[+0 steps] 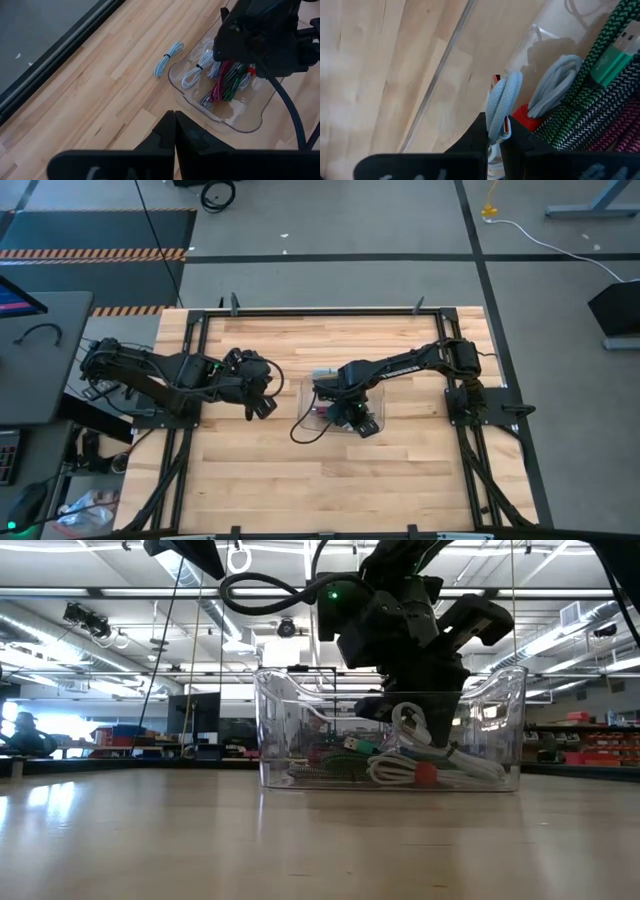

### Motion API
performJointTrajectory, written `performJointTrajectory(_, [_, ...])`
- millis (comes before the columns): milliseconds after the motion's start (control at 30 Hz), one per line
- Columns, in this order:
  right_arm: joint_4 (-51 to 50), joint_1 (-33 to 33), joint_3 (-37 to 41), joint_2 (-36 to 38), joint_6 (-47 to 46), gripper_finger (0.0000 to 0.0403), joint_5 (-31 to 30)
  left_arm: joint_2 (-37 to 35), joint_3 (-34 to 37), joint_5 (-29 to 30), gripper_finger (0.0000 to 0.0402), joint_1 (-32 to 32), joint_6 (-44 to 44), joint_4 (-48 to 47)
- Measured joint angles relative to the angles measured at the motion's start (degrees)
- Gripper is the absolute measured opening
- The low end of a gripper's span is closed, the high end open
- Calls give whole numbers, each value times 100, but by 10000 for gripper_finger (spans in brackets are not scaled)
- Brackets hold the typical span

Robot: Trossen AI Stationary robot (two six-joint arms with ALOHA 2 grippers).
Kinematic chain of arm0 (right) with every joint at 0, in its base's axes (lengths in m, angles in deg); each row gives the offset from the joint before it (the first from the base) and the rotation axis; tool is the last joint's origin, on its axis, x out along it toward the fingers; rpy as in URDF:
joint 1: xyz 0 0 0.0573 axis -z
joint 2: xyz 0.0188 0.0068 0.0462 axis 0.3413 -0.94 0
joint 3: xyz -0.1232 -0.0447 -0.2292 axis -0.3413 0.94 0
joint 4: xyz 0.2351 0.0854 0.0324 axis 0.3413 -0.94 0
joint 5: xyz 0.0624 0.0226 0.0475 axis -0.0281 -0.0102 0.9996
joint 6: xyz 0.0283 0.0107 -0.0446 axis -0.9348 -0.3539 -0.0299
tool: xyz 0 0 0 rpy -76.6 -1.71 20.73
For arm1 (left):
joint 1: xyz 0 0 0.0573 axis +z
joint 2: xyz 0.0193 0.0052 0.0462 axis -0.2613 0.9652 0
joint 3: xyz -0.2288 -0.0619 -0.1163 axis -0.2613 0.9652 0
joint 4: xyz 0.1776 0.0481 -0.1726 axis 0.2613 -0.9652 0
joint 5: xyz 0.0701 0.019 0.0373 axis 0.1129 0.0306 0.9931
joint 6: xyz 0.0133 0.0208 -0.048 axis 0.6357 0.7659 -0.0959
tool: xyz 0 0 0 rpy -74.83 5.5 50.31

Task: Pick and place USB-C Cables
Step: Put the light blue charger cable into the transparent bin, then adjust the transparent bin

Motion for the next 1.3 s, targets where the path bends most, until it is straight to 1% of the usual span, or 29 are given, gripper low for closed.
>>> performJointTrajectory(267, [99, 2, 304, 5, -11, 27, -22, 0, 0, 0, 4, 0, -2, -2])
performJointTrajectory(400, [99, -6, 311, 5, -4, 28, -28, 0, 0, 1, 4, 0, -2, -4])
performJointTrajectory(467, [113, -8, 311, 5, -2, 48, -38, 0, 0, 1, 4, 0, -3, -4])
performJointTrajectory(567, [223, -8, 311, 5, 0, 90, -130, 0, 0, 0, 4, 0, -4, -4])
performJointTrajectory(633, [246, -8, 311, 5, -2, 109, -180, 0, 0, 0, 4, 0, -4, -4])
performJointTrajectory(700, [279, -8, 311, 5, -9, 118, -192, 0, 0, 0, 4, 0, -4, -6])
performJointTrajectory(800, [188, -8, 228, 3, -59, 121, -209, 0, 0, 0, 4, 0, -4, -6])
performJointTrajectory(867, [26, -8, -6, 0, -176, 121, -212, 0, -2, 2, 4, 0, -4, -8])
performJointTrajectory(967, [-367, 14, -587, 0, -305, 121, -208, 0, -2, 1, 4, 13, 4, -12])
performJointTrajectory(1067, [-801, 47, -1376, 0, -323, 122, -206, 0, -2, 0, 4, 111, 47, -81])
performJointTrajectory(1167, [-1217, 107, -2198, 1, -328, 122, -205, 2, -2, 0, 4, 348, 241, -239])
performJointTrajectory(1233, [-1449, 160, -2718, 2, -328, 122, -321, 0, -2, 2, 4, 556, 362, -435])
performJointTrajectory(1300, [-1773, 242, -3214, 2, -326, 122, -619, 2, -2, -26, 4, 776, 483, -633])
